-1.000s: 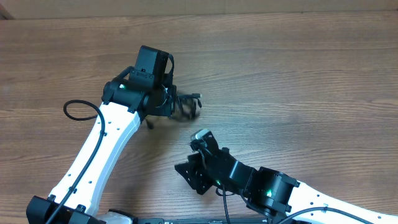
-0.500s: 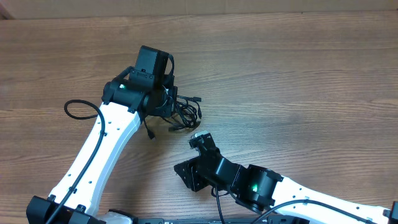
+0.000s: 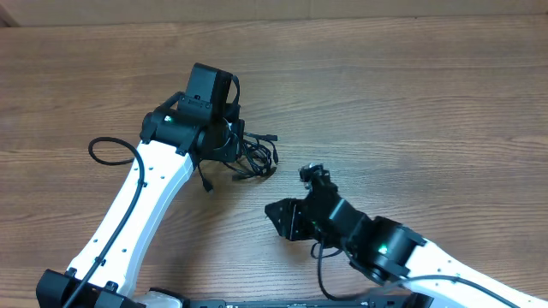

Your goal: Untangle cables

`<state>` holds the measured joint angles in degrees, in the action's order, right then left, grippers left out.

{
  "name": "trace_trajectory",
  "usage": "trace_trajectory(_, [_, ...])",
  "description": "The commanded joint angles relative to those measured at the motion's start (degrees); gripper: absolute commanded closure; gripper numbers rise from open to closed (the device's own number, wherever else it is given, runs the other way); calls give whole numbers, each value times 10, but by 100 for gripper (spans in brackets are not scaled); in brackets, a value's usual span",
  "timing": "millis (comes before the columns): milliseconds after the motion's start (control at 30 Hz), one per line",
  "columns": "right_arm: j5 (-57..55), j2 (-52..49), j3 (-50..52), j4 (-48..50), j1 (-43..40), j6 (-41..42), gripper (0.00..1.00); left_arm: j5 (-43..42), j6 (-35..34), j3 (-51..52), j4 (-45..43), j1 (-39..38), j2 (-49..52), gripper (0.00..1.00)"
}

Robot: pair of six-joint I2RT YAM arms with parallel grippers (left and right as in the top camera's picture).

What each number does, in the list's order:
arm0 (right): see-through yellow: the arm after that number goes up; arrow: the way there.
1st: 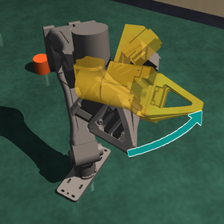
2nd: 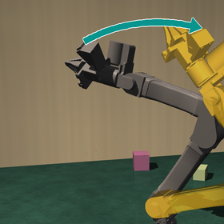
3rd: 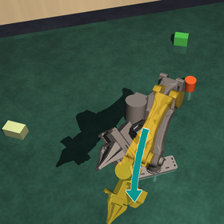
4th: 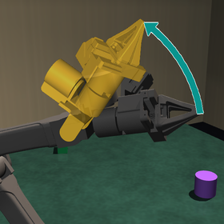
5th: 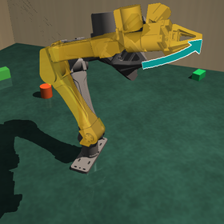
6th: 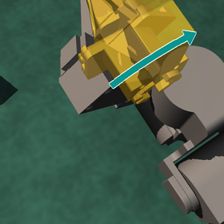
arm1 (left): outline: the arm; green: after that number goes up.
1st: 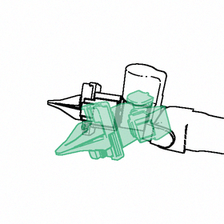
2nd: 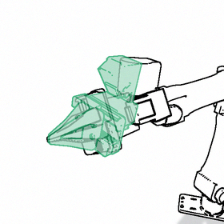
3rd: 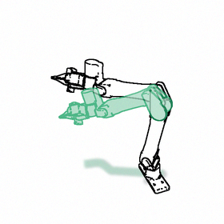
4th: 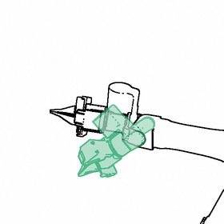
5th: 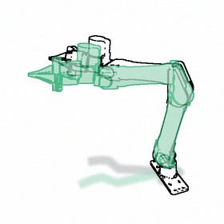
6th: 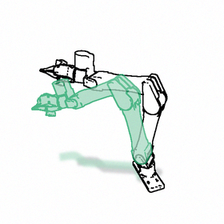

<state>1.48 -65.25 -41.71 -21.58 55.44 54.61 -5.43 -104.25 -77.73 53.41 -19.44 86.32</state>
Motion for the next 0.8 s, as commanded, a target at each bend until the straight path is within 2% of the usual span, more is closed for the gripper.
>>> trace_trajectory(0, [21,-58,40,71,11,146,60,-6,-71,-12,23,1,-10,95])
trace_trajectory(200, [-11,-170,60,245,12,145,58,1,-152,-12,39,1,-10,95])
trace_trajectory(267, [-31,-212,60,299,12,138,52,9,-152,-12,34,2,-10,96])
trace_trajectory(367, [-44,-284,60,400,12,63,51,25,-152,-12,33,4,-10,96])
trace_trajectory(467, [-48,-344,60,478,12,29,52,35,-152,-12,36,4,-10,96])
trace_trajectory(567, [-95,-393,60,522,10,30,57,35,-151,-12,43,4,-10,95])
trace_trajectory(767, [-169,-418,60,550,10,30,58,35,-151,-12,64,3,-10,96])
